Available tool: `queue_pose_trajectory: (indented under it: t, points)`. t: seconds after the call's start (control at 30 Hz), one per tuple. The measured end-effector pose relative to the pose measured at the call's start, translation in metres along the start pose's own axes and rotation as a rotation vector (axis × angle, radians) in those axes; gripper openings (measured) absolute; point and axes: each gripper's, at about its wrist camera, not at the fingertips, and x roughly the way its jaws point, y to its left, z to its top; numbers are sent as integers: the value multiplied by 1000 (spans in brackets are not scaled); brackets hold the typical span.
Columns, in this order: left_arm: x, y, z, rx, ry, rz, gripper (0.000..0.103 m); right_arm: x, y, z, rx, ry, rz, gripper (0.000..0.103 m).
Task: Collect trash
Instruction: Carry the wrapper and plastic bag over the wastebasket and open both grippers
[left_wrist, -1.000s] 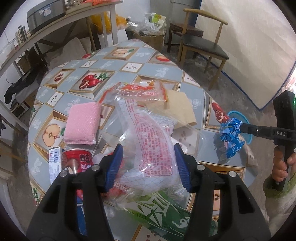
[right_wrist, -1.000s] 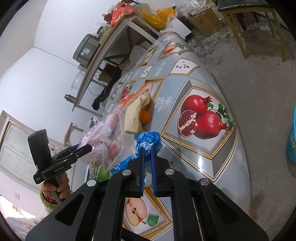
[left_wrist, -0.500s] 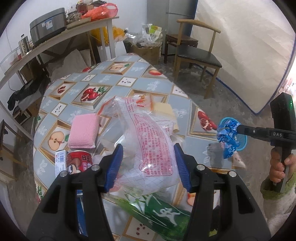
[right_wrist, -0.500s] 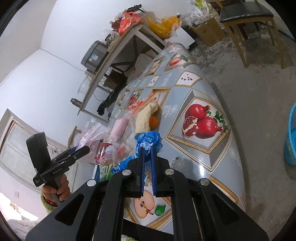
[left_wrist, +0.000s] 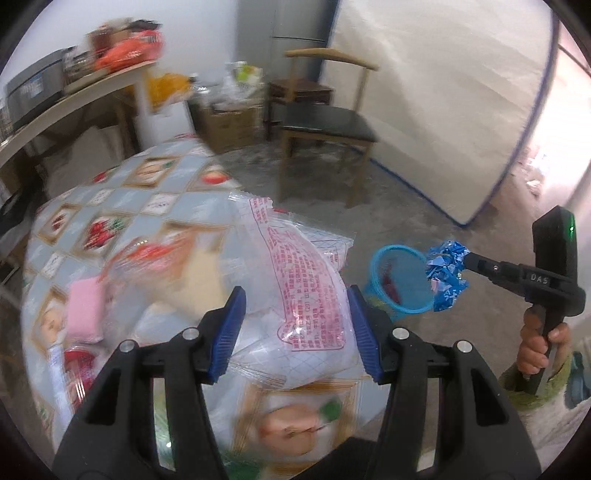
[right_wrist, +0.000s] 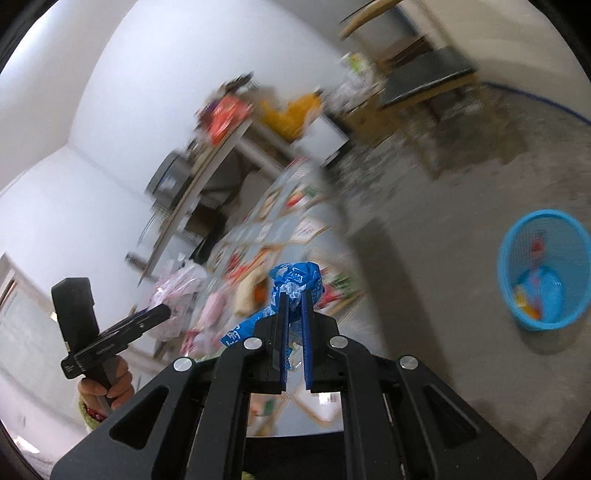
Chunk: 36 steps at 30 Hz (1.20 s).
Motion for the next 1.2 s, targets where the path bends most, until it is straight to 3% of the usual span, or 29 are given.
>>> queue_pose_trajectory:
  t: [0.23, 0.4, 0.7, 0.77, 0.87, 0.9, 0.93, 0.97, 1.0, 1.2]
  points:
    - [72, -86, 39, 69, 120, -198, 53, -70, -78, 4, 123, -132, -183, 7]
    - [163, -144, 58, 57, 291, -317, 54, -84, -139, 2, 232, -144, -299, 7]
    - [309, -223, 62, 12, 518, -352, 54, -50, -231, 22, 314, -82, -482, 7]
    - [331, -233, 64, -13, 537, -362, 54, -40, -246, 32, 318, -84, -519, 7]
    - [357, -244, 69, -95, 526, -394, 68, -24, -267, 47, 306, -97, -576, 11]
    - [363, -247, 71, -124, 523, -405, 79, -19, -275, 50, 304, -98, -593, 15]
    - [368, -249, 74, -145, 520, -411, 82, -15, -283, 53, 304, -98, -610, 26]
    - [371, -250, 75, -172, 517, -420, 82, -12, -288, 54, 308, -100, -632, 40]
    - [373, -251, 76, -185, 514, -432, 82, -9, -294, 53, 320, -109, -662, 44]
    - [354, -248, 75, -149, 476, -453, 82, -17, -301, 37, 327, -143, -647, 47]
